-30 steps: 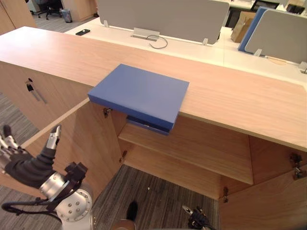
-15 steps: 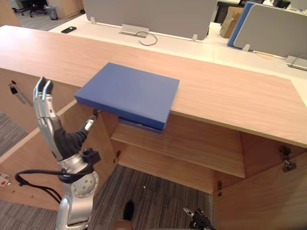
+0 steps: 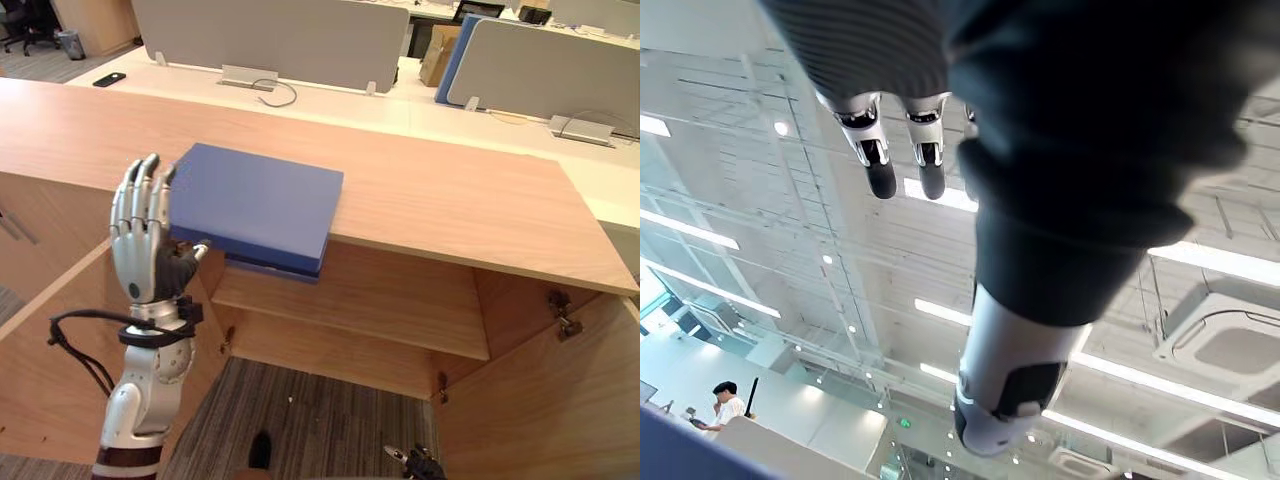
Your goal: Walk over to the cabinet, pick up the folder, carry it to the office cabinet, place the folder inside the office cabinet, then close the office cabinet door
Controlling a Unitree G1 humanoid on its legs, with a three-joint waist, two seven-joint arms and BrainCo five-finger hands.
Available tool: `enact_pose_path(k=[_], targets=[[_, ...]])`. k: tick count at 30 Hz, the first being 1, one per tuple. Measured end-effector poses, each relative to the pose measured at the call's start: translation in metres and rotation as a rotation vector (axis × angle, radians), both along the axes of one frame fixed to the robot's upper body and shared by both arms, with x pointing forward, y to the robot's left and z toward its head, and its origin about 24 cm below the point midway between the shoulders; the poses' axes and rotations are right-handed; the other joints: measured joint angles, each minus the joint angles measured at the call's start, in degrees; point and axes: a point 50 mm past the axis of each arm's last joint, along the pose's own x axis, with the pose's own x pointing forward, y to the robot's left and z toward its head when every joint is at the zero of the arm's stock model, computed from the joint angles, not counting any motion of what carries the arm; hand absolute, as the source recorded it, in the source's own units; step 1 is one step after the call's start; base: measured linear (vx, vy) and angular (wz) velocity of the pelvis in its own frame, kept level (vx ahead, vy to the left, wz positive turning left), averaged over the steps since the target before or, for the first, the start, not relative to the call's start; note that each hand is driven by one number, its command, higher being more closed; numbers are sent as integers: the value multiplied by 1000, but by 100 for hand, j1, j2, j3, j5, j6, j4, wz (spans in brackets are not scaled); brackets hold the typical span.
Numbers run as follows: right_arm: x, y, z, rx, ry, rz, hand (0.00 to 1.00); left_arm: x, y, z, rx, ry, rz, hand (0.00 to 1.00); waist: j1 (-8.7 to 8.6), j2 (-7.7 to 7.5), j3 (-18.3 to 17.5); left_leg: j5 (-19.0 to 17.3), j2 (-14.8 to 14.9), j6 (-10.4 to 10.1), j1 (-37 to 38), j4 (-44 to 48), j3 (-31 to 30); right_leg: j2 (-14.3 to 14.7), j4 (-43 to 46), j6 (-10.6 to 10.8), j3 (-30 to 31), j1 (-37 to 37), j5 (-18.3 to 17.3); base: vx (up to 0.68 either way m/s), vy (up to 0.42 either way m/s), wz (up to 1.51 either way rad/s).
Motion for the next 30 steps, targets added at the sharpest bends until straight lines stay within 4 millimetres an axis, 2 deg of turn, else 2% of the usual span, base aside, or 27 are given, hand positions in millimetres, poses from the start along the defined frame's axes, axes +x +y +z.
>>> enact_pose_path(k=[6,15,23,30], targets=[[10,-1,4,-4,-36,8,0,14,10,-19,98,151,18,0,-69,-18,-16,-60,-2,-12,52,-2,24,0,-68,-31,16,54,-19,-2,2,-2],[21,0,6,-16,-58,49,0,26,19,-40,132,289,46,0,-138,-101,9,-113,-41,-57,96,-1,64,-28,-129,3,21,121,2,45,3,-2],[23,1,7,-10,-66,57,0,40,24,-35,133,285,100,0,-235,-117,23,-188,-34,-48,238,-6,104,-29,-204,-68,59,254,-42,6,5,-2],[25,1,7,-10,-70,58,0,49,30,-34,142,278,165,0,-256,-156,35,-253,-47,-82,283,-4,217,-53,-211,-34,173,253,-20,40,20,-7]])
